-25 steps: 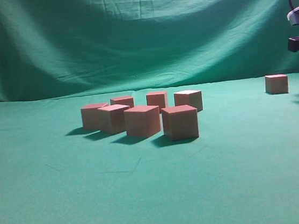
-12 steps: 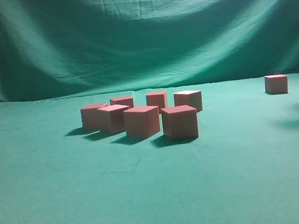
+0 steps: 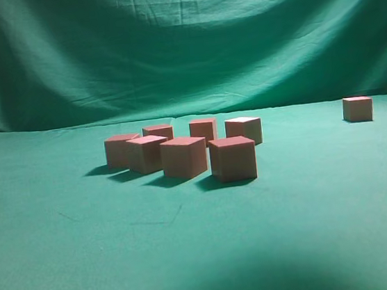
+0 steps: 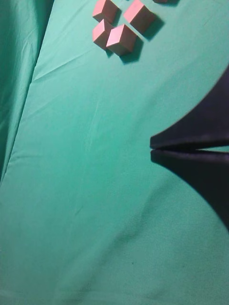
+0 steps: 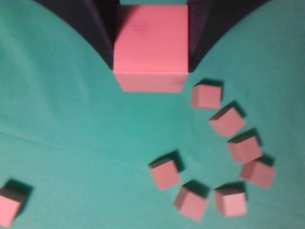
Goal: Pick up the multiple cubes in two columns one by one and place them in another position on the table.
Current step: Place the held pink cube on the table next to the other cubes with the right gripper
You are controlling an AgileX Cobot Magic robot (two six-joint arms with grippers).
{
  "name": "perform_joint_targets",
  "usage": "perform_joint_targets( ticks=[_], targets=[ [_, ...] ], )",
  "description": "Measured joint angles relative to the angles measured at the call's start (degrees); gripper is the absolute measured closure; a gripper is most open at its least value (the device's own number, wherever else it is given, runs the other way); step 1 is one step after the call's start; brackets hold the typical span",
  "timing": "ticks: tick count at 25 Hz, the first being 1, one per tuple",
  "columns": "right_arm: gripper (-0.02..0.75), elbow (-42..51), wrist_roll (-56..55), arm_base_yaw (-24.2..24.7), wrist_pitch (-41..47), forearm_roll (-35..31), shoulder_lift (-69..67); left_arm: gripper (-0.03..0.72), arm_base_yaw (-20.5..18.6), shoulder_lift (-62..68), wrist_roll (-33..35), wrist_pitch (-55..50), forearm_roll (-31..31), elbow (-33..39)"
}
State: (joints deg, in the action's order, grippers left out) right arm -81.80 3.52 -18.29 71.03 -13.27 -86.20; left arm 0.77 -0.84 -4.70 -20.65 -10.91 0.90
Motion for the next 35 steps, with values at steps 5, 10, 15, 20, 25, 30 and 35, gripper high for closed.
perform_joint_targets(
  ticks=[5, 10, 15, 20, 25, 30, 35],
  targets=[
    [0.473, 5.9, 0.1, -12.4, 0.0, 0.0, 1.8, 0.688, 0.0, 0.0, 0.0, 0.0, 0.0, 0.0],
    [0.473, 11.6, 0.1, -23.0, -3.7, 0.0, 1.8, 0.688, 0.0, 0.0, 0.0, 0.0, 0.0, 0.0],
    [0.473, 13.4, 0.1, -30.8, -11.0, 0.5, -0.6, 0.688, 0.0, 0.0, 0.0, 0.0, 0.0, 0.0],
    [0.473, 13.5, 0.2, -33.0, -11.5, 1.1, -8.1, 0.688, 0.0, 0.0, 0.0, 0.0, 0.0, 0.0],
    [0.473, 13.5, -0.6, -33.0, -12.2, 5.4, -11.9, 0.688, 0.0, 0.0, 0.0, 0.0, 0.0, 0.0],
    [0.473, 13.5, -9.0, -33.0, -14.4, 12.9, -13.6, 0.688, 0.0, 0.0, 0.0, 0.0, 0.0, 0.0],
    [0.473, 13.6, -12.5, -33.0, -15.7, 18.4, -15.1, 0.688, 0.0, 0.0, 0.0, 0.0, 0.0, 0.0]
  ],
)
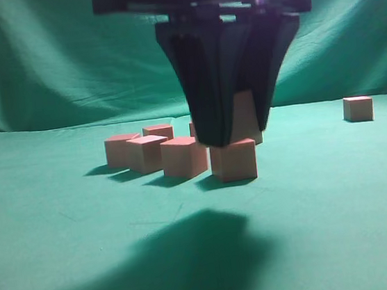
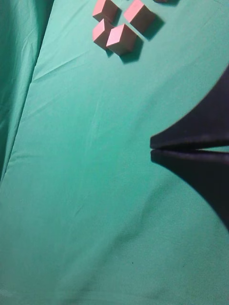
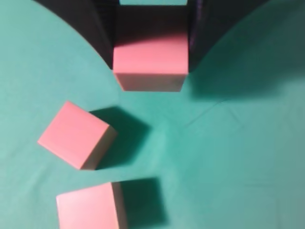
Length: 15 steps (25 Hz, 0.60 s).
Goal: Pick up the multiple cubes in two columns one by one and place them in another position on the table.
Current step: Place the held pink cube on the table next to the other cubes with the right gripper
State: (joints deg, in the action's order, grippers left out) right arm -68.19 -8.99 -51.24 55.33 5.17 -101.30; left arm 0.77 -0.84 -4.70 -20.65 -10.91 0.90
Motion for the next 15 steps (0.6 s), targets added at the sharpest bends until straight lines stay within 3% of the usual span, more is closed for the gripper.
perform_joint_targets(
  ticks=[15],
  targets=[
    [0.473, 3.8, -2.5, 0.0, -7.4, 2.3, -2.0, 0.688, 0.0, 0.0, 0.0, 0.0, 0.0, 0.0]
  ],
)
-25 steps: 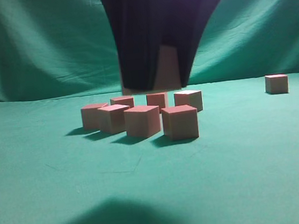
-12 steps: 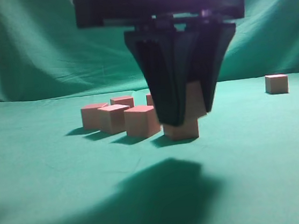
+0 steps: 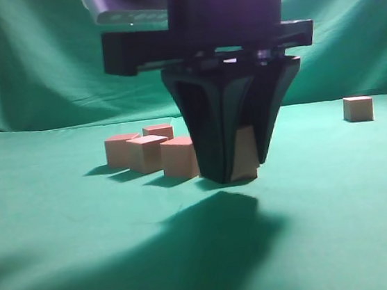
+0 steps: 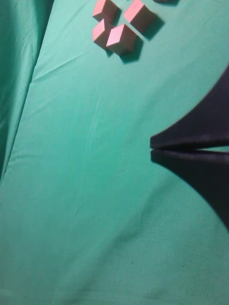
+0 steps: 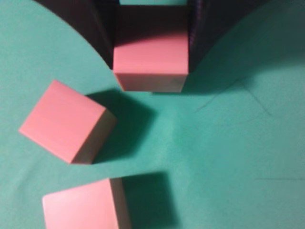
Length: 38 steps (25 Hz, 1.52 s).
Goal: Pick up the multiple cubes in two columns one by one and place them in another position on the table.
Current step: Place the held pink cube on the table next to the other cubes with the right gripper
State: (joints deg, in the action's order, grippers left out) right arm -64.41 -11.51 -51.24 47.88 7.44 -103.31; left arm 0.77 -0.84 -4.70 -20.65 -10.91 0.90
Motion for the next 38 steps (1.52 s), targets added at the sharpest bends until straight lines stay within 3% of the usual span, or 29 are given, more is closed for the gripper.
perform_joint_targets(
  ticks=[27, 28, 30, 31, 37, 38],
  targets=[
    [0.473, 0.0, 5.1, 0.0, 0.5, 1.2, -1.0, 0.688, 0.0, 0.0, 0.0, 0.0, 0.0, 0.0],
    [0.421, 0.0, 5.1, 0.0, 0.5, 1.2, -1.0, 0.688, 0.0, 0.0, 0.0, 0.0, 0.0, 0.0],
    [0.417, 0.0, 5.0, 0.0, 0.5, 1.2, -1.0, 0.688, 0.0, 0.0, 0.0, 0.0, 0.0, 0.0],
    [0.377, 0.0, 5.0, 0.0, 0.5, 1.2, -1.0, 0.688, 0.0, 0.0, 0.0, 0.0, 0.0, 0.0],
    [0.393, 0.0, 4.9, 0.0, 1.4, 1.2, -1.0, 0.688, 0.0, 0.0, 0.0, 0.0, 0.0, 0.0],
    [0.353, 0.0, 4.9, 0.0, 1.9, 1.2, -1.0, 0.688, 0.0, 0.0, 0.0, 0.0, 0.0, 0.0]
  ],
)
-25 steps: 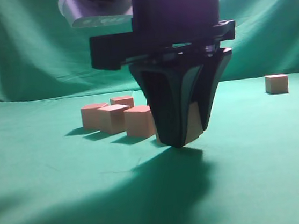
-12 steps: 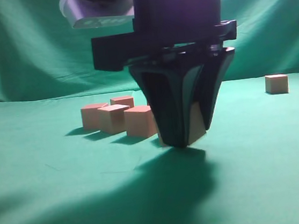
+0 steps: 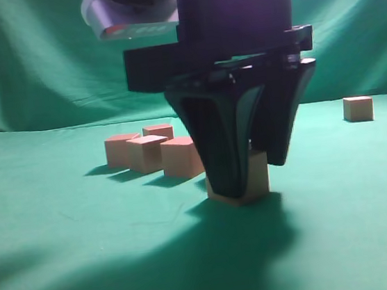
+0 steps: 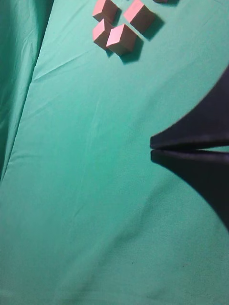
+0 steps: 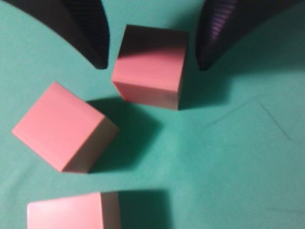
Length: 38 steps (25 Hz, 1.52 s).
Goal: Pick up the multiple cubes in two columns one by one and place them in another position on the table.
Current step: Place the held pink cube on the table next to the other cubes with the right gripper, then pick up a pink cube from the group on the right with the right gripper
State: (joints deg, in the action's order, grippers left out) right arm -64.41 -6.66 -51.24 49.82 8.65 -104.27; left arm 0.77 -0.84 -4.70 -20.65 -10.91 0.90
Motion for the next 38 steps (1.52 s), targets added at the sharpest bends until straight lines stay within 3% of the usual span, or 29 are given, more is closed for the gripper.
perform_joint_targets(
  ticks=[7, 16, 18, 20, 21, 27, 31, 38],
  targets=[
    [0.092, 0.0, -1.4, 0.0, 3.1, -0.1, 0.0, 0.688, 0.0, 0.0, 0.0, 0.0, 0.0, 0.0],
    [0.082, 0.1, -3.0, -1.0, 5.4, -0.2, 12.5, 0.688, 0.0, 0.0, 0.0, 0.0, 0.0, 0.0],
    [0.144, 0.1, -3.1, -1.0, 5.6, -0.2, 16.1, 0.688, 0.0, 0.0, 0.0, 0.0, 0.0, 0.0],
    [0.139, 0.1, -4.1, -0.3, 5.8, -0.5, 20.1, 0.688, 0.0, 0.0, 0.0, 0.0, 0.0, 0.0],
    [0.195, 0.1, -5.1, 0.5, 5.9, -0.5, 21.9, 0.688, 0.0, 0.0, 0.0, 0.0, 0.0, 0.0],
    [0.193, 0.1, -8.2, 9.2, 10.0, -0.2, 27.3, 0.688, 0.0, 0.0, 0.0, 0.0, 0.0, 0.0],
    [0.193, 0.1, -8.4, 18.4, 13.0, 1.5, 27.4, 0.688, 0.0, 0.0, 0.0, 0.0, 0.0, 0.0],
    [0.193, -1.1, -7.2, 37.1, 6.3, -1.0, 24.3, 0.688, 0.0, 0.0, 0.0, 0.0, 0.0, 0.0]
  ],
)
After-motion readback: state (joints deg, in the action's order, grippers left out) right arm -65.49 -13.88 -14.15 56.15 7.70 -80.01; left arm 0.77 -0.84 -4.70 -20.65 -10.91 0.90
